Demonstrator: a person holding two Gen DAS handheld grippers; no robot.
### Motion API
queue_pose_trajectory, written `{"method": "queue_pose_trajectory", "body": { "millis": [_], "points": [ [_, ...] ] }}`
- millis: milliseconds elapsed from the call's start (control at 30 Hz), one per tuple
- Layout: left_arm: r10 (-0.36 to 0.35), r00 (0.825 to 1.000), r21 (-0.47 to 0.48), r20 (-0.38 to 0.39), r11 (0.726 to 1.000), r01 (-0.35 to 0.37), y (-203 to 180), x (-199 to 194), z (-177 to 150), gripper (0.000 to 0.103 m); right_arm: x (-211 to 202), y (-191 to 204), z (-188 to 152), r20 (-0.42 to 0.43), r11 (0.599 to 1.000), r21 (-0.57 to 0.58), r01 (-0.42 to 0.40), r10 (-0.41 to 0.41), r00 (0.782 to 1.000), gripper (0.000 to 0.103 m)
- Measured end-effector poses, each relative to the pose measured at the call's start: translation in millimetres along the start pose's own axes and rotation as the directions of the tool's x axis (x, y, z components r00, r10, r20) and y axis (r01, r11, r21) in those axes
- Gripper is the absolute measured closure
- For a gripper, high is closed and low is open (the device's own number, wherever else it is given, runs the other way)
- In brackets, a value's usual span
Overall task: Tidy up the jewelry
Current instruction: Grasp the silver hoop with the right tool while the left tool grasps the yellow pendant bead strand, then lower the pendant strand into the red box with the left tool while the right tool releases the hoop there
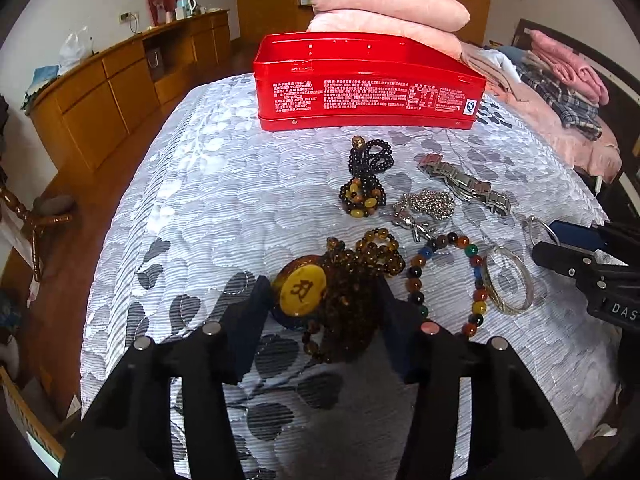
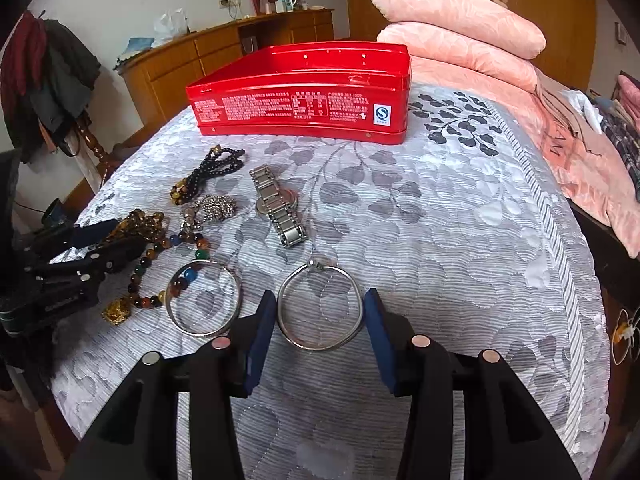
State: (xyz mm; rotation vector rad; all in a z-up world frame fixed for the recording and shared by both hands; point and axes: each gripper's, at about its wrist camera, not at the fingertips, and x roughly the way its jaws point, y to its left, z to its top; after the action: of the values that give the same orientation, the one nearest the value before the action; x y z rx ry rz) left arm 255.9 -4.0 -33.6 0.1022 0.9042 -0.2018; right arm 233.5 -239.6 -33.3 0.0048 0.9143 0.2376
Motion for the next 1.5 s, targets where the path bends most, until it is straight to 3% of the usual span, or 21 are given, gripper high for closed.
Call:
{"method": "queue_pose_trajectory", "body": {
  "millis": [167, 233, 300, 400, 667, 1000, 1300, 1500],
  "points": [
    [0.026, 1.000, -0.003, -0.007, 1.000, -0.026, 1.1, 9.0, 6.9, 0.032, 2.6, 1.5, 0.7, 0.005, 1.000, -0.009, 0.010, -0.009, 1.000, 0.058],
    [0.005, 1.000, -0.017, -0.012, 1.000, -0.005, 4.2, 10.1, 8.1, 0.034, 2.9, 1.8, 0.5, 0.008, 1.000, -0.011, 0.012, -0.012, 1.000, 0.058],
    [0.001, 1.000, -0.016, -0.003, 1.000, -0.001, 3.7, 8.5, 7.5, 0.049, 2.9, 2.5, 0.3, 0.010, 1.000, -0.014, 0.017, -0.017, 1.000, 0.058],
    [0.008, 1.000, -0.010, 0.006, 1.000, -0.008, 1.5, 5.8, 5.8, 0.054, 1.5, 4.0, 0.1, 0.013, 1.000, -0.010, 0.024, -0.024, 1.000, 0.058],
    [-0.043, 0.998, -0.064, 0.036, 0.997, 0.045, 6.0, -8.5, 1.8, 0.055, -15.8, 1.5, 5.2, 0.052, 1.000, -0.006, 0.010, -0.010, 0.999, 0.058],
    [-0.056, 0.990, -0.058, 0.132, 0.996, 0.064, 2.7, -39.4, 20.1, 0.055, -40.2, -0.2, 24.2, 0.120, 0.999, -0.032, 0.008, -0.004, 0.993, 0.058],
    [-0.076, 0.974, -0.027, 0.213, 0.996, 0.084, -2.9, -48.9, 71.8, 0.055, -49.6, -9.9, 76.3, 0.191, 0.999, -0.043, -0.001, 0.009, 0.981, 0.058],
    [-0.082, 0.962, -0.011, 0.259, 0.996, 0.087, -6.8, -40.1, 126.2, 0.055, -48.4, -12.8, 125.3, 0.244, 0.998, -0.058, -0.002, 0.017, 0.970, 0.058]
  ]
}}
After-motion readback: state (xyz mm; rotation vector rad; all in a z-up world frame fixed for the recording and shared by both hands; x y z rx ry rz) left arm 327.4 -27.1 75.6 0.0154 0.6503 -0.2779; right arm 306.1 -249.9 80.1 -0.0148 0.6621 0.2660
